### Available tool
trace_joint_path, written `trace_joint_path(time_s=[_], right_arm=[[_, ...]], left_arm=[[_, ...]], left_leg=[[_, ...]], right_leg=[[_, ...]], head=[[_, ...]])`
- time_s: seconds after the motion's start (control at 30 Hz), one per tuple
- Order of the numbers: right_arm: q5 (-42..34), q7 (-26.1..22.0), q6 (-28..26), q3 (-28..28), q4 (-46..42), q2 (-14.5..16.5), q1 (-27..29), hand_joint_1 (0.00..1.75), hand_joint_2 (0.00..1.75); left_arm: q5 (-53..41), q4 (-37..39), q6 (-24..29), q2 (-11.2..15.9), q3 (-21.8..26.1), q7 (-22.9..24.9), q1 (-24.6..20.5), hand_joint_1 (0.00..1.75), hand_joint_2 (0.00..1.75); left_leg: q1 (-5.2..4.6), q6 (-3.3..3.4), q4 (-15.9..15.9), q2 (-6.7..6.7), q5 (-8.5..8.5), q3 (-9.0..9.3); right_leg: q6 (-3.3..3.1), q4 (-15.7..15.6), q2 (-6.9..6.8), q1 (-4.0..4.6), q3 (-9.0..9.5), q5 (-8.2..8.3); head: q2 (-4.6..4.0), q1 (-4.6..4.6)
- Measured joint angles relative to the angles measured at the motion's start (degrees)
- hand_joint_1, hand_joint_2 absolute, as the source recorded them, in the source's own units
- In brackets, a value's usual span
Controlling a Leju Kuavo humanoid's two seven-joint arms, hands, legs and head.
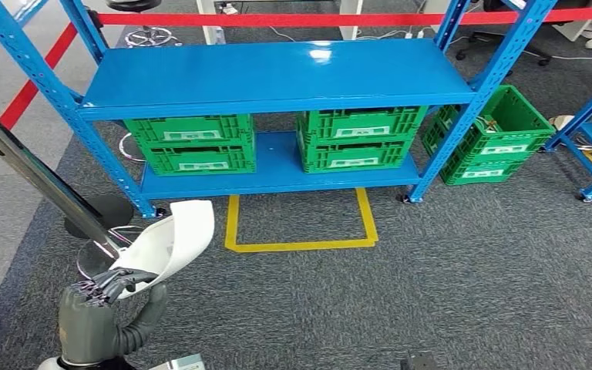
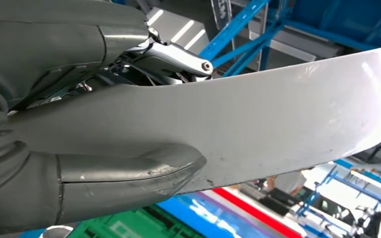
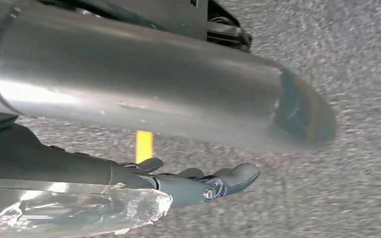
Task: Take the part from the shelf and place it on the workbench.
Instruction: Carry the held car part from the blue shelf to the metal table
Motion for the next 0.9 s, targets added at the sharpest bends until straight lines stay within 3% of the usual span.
trace_joint_path(time_s=[0.03,0.1,0.17,0.2,0.23,0.3,0.33,0.37,0.43,0.47,0.5,0.53,0.57,0.6,0.67,0.73,0.77,0.83,0.9], right_arm=[[-0.02,0.0,0.04,0.0,0.0,0.0,0.0,0.0,0.0],[-0.06,0.0,0.1,0.0,0.0,0.0,-0.06,0.0,0.0],[-0.06,0.0,0.16,0.01,0.0,0.01,-0.3,0.0,0.0],[-0.05,-0.01,0.2,0.02,0.0,0.01,-0.41,0.0,0.0],[-0.05,0.0,0.24,0.03,0.0,0.02,-0.45,0.0,0.0],[-0.07,0.02,0.26,0.04,0.0,0.02,-0.2,0.0,0.0],[-0.09,0.04,0.24,0.03,0.0,0.02,-0.05,0.0,0.0],[-0.11,0.04,0.23,0.02,0.0,0.02,0.03,0.0,0.0],[-0.15,0.04,0.23,0.0,0.0,0.02,0.01,0.0,0.0],[-0.16,0.04,0.24,0.0,0.0,0.02,0.03,0.0,0.0],[-0.19,0.04,0.25,-0.01,0.0,0.02,0.12,0.0,0.0],[-0.2,0.04,0.26,-0.01,0.0,0.01,0.26,0.0,0.0],[-0.2,0.05,0.27,-0.02,0.0,0.01,0.4,0.0,0.0],[-0.2,0.05,0.3,-0.02,0.0,0.0,0.49,0.0,0.0],[-0.19,0.08,0.35,-0.03,0.01,0.07,0.49,0.0,0.0],[-0.2,0.13,0.35,-0.07,0.01,0.12,0.42,0.0,0.0],[-0.21,0.19,0.32,-0.1,0.0,0.11,0.46,0.0,0.0],[-0.27,0.31,0.26,-0.2,-0.02,0.04,0.68,0.0,0.0],[-0.34,0.38,0.23,-0.27,-0.04,-0.03,0.71,0.0,0.0]], left_arm=[[0.06,0.0,-0.14,0.01,0.1,-0.02,-0.01,1.75,1.75],[0.26,0.0,-0.48,0.01,0.38,-0.1,-0.05,1.75,1.75],[0.52,0.01,-0.97,0.02,0.62,-0.33,-0.12,1.75,1.75],[0.64,0.01,-1.2,0.04,0.69,-0.49,-0.18,1.75,1.75],[0.76,0.02,-1.44,0.05,0.73,-0.68,-0.22,1.75,1.75],[1.2,0.02,-1.98,0.09,0.77,-1.01,-0.33,1.75,1.75],[1.47,0.02,-2.27,0.09,0.78,-1.15,-0.36,1.75,1.75],[1.78,0.03,-2.57,0.1,0.79,-1.28,-0.38,1.75,1.75],[2.53,0.12,-3.28,0.13,0.79,-1.52,-0.44,1.75,1.75],[3.01,0.21,-3.75,0.14,0.79,-1.68,-0.54,1.75,1.75],[3.5,0.33,-4.23,0.14,0.79,-1.8,-0.69,1.75,1.75],[3.93,0.48,-4.69,0.13,0.79,-1.9,-0.89,1.75,1.75],[4.26,0.59,-5.09,0.11,0.79,-1.97,-1.1,1.75,1.75],[4.49,0.68,-5.38,0.09,0.78,-2.01,-1.3,1.75,1.75],[4.7,0.75,-5.67,0.04,0.78,-2.07,-1.61,1.75,1.75],[4.75,0.79,-5.89,0.01,0.79,-2.11,-1.83,1.75,1.75],[4.78,0.81,-6.13,-0.06,0.79,-2.12,-2.02,1.75,1.75],[5.01,0.92,-6.79,-0.34,0.78,-2.13,-2.68,1.75,1.75],[5.4,1.12,-7.36,-0.73,0.78,-2.19,-3.13,1.75,1.75]], left_leg=[[-0.02,-0.08,0.2,0.45,0.49,-0.86],[-0.06,-0.38,0.69,1.39,1.23,-2.26],[-0.31,-0.85,1.32,2.27,1.7,-2.99],[-0.42,-1.14,1.56,2.75,1.95,-3.08],[-0.44,-1.41,1.69,3.29,2.19,-3.16],[-0.24,-2.1,1.88,3.86,2.32,-3.28],[-0.07,-2.49,2.62,3.04,1.36,-3.59],[0.11,-2.86,4.45,1.73,-0.49,-4.27],[0.39,-3.36,11.57,-1.03,-5.66,-6.7],[0.43,-3.41,15.38,-1.57,-7.49,-7.9],[0.43,-3.34,17.84,-1.77,-8.15,-8.45],[0.42,-3.16,18.2,-1.86,-7.57,-8.09],[0.4,-2.85,16.16,-2.08,-5.91,-6.65],[0.36,-2.39,12.5,-2.75,-3.79,-4.56],[0.36,-1.36,5.71,-4.95,-1.09,-0.85],[0.27,-0.93,3.41,-5.98,-0.72,0.23],[0.25,-0.92,2.9,-5.51,-0.54,0.26],[0.48,-0.63,1.28,-4.24,-0.56,0.63],[0.74,-0.36,0.03,-2.86,-0.61,0.87]], right_leg=[[0.07,0.29,-0.07,-0.01,1.04,1.23],[0.08,-5.3,-1.07,-0.02,6.28,4.51],[-0.3,-14.4,-3.41,0.14,12.93,4.55],[-0.68,-17.43,-4.21,0.25,14.77,3.83],[-1.18,-18.94,-4.3,0.41,15.42,3.28],[-2.37,-19.21,-3.2,0.46,14.56,3.69],[-2.96,-19.21,-2.65,0.44,14.16,4.12],[-3.46,-19.24,-2.09,0.37,13.8,4.65],[-4.0,-19.07,-0.83,0.43,12.97,5.62],[-4.09,-18.89,-0.12,0.53,12.53,6.0],[-4.13,-18.67,0.58,0.65,12.07,6.26],[-4.14,-18.42,1.28,0.79,11.68,6.41],[-4.14,-18.18,2.0,0.94,11.46,6.46],[-4.13,-17.97,2.73,1.07,11.36,6.47],[-3.93,-17.6,4.13,1.21,11.01,6.55],[-3.37,-17.47,5.35,0.93,10.4,6.86],[-2.98,-17.51,5.99,0.81,10.13,7.09],[-2.35,-16.85,5.05,0.85,9.11,6.47],[-1.63,-12.37,2.26,0.82,6.53,3.69]], head=[[0.0,0.01],[0.0,0.01],[0.0,0.03],[0.0,0.02],[0.0,0.02],[0.0,-0.01],[0.0,-0.02],[0.0,-0.04],[0.0,-0.11],[0.0,-0.13],[0.0,-0.13],[0.0,-0.12],[0.0,-0.11],[0.0,-0.12],[0.01,0.01],[0.01,0.0],[0.01,-0.08],[0.0,0.04],[0.0,0.58]])
